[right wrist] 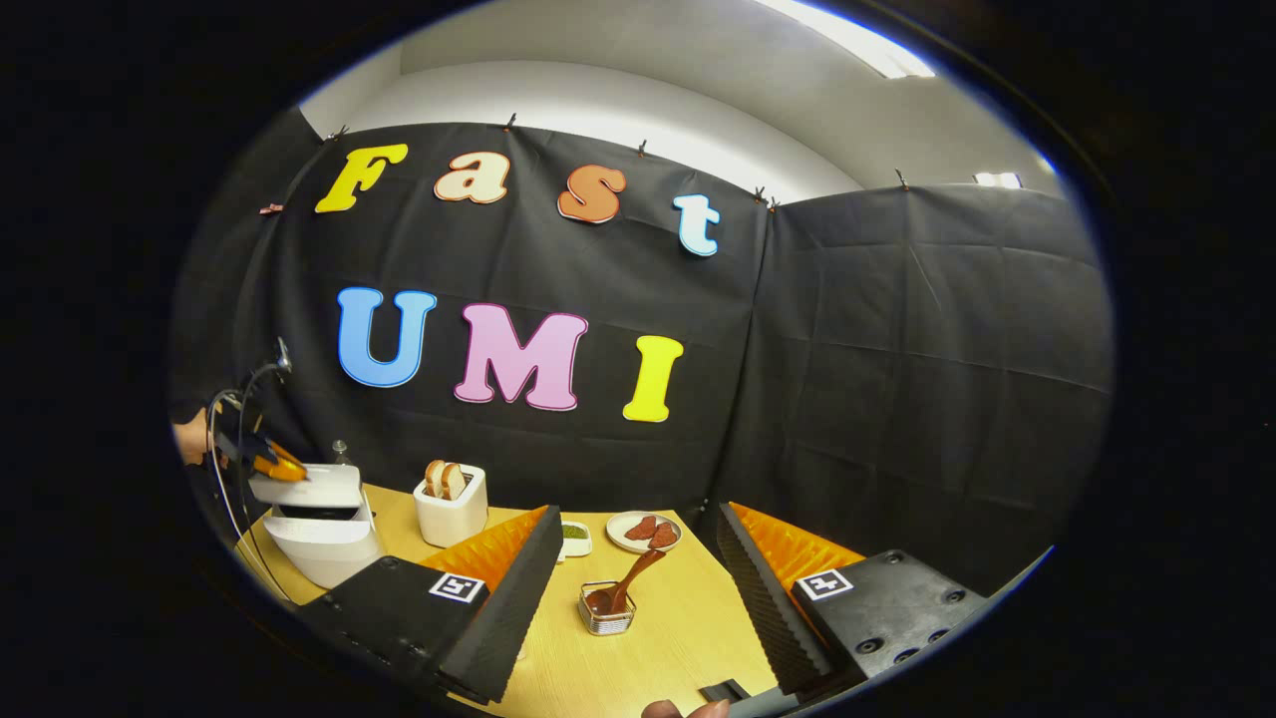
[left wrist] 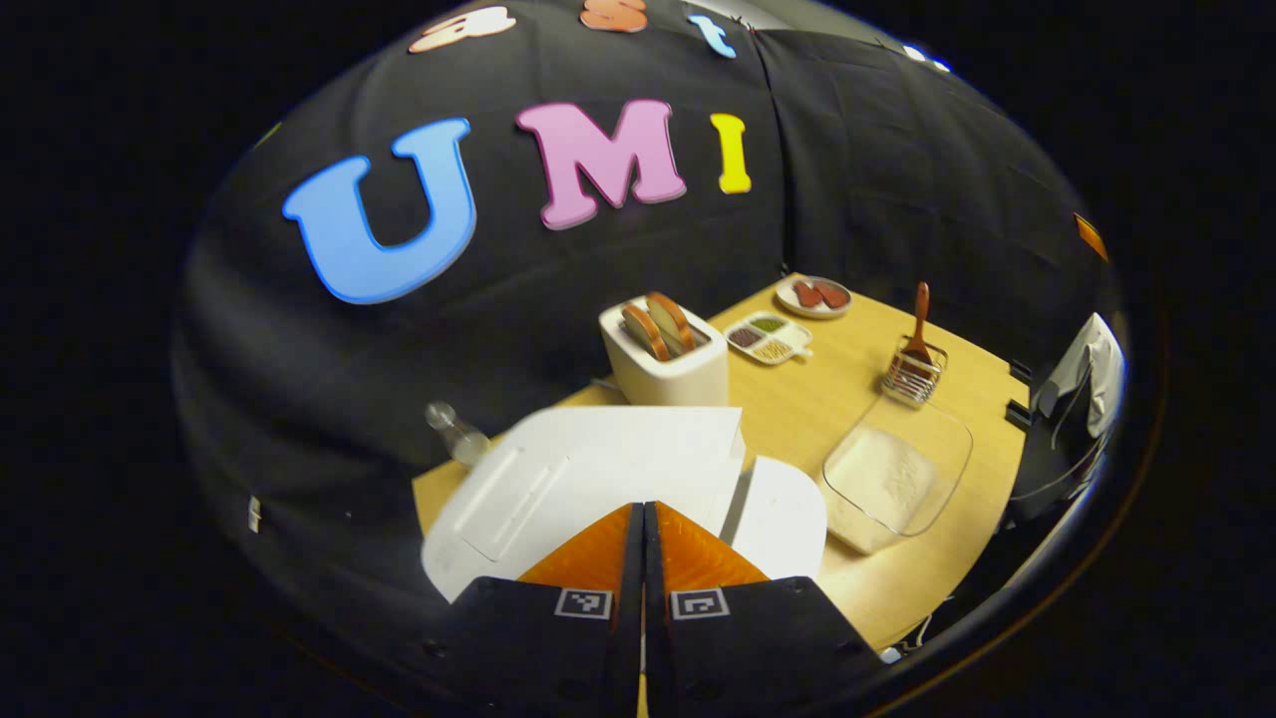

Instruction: Close the left gripper, press the button to open the rice cooker; take a wooden spoon from the chopstick holder with the right hand, scoop a spoonful of rice and pour it into the rice cooker, then put the wooden spoon back into the chopstick holder.

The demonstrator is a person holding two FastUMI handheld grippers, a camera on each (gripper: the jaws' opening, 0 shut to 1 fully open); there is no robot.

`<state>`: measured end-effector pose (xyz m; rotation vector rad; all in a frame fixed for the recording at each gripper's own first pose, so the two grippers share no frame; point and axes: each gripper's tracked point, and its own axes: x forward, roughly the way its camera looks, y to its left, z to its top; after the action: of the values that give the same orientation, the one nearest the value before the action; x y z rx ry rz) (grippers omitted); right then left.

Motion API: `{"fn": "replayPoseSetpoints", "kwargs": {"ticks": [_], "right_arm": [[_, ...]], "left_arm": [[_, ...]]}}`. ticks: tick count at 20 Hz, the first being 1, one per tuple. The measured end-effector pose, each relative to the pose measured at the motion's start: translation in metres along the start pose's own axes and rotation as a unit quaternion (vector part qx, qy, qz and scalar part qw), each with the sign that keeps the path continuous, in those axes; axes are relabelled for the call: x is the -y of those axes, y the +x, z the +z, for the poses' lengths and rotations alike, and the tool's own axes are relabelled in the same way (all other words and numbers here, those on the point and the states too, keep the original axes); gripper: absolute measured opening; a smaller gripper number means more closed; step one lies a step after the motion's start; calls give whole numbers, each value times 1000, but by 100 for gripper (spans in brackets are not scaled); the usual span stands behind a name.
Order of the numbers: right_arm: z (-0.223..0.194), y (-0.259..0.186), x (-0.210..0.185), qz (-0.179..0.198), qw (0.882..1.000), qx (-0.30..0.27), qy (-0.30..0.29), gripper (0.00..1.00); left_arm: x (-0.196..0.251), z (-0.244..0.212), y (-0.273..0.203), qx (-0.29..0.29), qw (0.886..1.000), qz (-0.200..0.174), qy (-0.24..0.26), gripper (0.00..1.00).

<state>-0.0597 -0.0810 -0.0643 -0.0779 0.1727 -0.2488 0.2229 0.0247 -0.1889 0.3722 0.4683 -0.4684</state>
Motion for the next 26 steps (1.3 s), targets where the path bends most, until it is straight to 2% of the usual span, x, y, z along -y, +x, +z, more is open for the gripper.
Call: {"fn": "replayPoseSetpoints", "kwargs": {"ticks": [2, 3, 4, 5, 6, 7, 9, 11, 15, 19, 21, 23, 26], "right_arm": [[-1, -5, 12, -4, 1000, -4, 1, 98], [-1, -5, 16, -5, 1000, -4, 0, 96], [-2, -5, 18, -4, 1000, -5, 0, 98], [-4, -5, 20, -3, 1000, -6, 0, 97], [-7, -5, 21, 1, 1000, -7, 0, 98], [-11, -5, 21, 6, 1000, -8, -2, 97], [-22, 0, 25, 16, 1000, -12, -10, 97], [-30, 11, 27, 30, 999, -12, -15, 98], [-44, 47, 33, 63, 998, -8, -7, 98], [-70, 89, 37, 99, 995, -10, 7, 98], [-87, 107, 29, 134, 991, -17, 16, 98], [-111, 128, 24, 164, 986, -35, 25, 98], [-150, 162, 24, 181, 980, -72, 48, 98]], "left_arm": [[-27, 47, -33, 88, 993, 78, -3, 9], [-33, 72, -52, 139, 984, 113, -15, 10], [-31, 88, -72, 184, 974, 127, -25, 24], [-21, 107, -87, 224, 966, 125, -28, 61], [-10, 105, -105, 255, 958, 123, -34, 98], [-1, 110, -120, 281, 950, 127, -41, 95], [12, 112, -155, 313, 938, 140, -54, 96], [35, 111, -172, 322, 932, 149, -75, 96], [60, 109, -198, 313, 921, 193, -129, 96], [89, 101, -191, 279, 917, 221, -177, 96], [96, 97, -187, 262, 913, 246, -195, 97], [109, 91, -179, 244, 911, 261, -205, 97], [122, 94, -175, 235, 908, 278, -206, 97]]}}
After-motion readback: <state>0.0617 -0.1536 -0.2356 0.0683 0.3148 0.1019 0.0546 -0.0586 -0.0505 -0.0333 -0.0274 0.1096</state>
